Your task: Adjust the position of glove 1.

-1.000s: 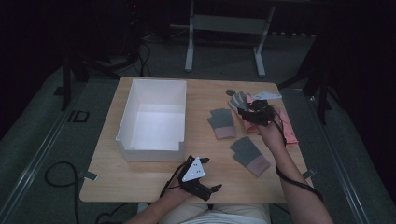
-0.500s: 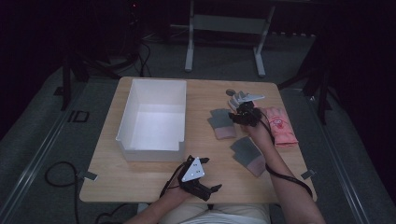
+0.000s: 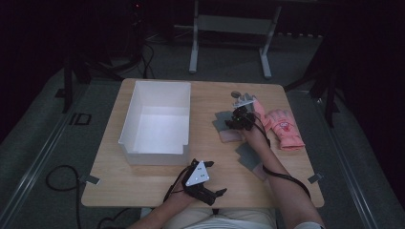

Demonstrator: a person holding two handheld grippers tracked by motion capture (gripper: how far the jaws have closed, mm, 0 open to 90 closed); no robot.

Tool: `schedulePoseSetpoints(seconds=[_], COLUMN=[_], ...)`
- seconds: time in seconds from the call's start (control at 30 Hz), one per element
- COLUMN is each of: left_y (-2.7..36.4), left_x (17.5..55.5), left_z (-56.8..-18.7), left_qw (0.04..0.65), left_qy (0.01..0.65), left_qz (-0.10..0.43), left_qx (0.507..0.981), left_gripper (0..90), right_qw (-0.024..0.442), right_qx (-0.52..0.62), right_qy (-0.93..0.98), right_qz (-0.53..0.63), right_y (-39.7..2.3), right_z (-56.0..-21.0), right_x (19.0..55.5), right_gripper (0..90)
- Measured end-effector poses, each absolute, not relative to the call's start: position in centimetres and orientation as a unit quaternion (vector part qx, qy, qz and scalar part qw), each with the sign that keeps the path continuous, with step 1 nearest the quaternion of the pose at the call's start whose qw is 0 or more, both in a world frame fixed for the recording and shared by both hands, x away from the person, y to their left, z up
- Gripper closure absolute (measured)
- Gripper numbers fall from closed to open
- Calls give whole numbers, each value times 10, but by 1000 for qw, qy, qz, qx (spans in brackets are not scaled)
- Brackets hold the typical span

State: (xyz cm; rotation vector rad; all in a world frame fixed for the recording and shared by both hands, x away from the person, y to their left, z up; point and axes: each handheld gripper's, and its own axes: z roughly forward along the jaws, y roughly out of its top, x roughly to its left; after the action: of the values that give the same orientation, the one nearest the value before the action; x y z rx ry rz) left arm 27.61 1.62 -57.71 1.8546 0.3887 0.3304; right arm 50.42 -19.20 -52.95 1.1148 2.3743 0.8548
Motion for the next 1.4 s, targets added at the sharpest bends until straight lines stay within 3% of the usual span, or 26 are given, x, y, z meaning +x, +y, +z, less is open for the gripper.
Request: schedulePoseSetpoints(seconds=[0.23,0.43,0.57,0.77,1.03,1.4], left_y=[16,16,17,16,16,16], left_x=[276,275,274,273,269,266], left_z=[-577,-577,-577,-577,-578,-578], left_qw=[572,575,575,575,575,576], left_qy=[168,168,166,167,168,164], left_qz=[141,145,150,154,182,198], left_qx=[791,788,787,786,780,776], left_gripper=[0,0,0,0,0,0], right_qw=[188,188,193,184,215,196], right_qx=[399,403,422,453,468,494], right_qy=[852,853,842,818,786,770], right_qz=[281,272,275,304,342,354], right_y=[-189,-183,-178,-175,-166,-166], right_z=[-547,-547,-547,-528,-489,-505], right_x=[515,517,516,500,452,394], right_gripper=[636,792,840,852,852,852])
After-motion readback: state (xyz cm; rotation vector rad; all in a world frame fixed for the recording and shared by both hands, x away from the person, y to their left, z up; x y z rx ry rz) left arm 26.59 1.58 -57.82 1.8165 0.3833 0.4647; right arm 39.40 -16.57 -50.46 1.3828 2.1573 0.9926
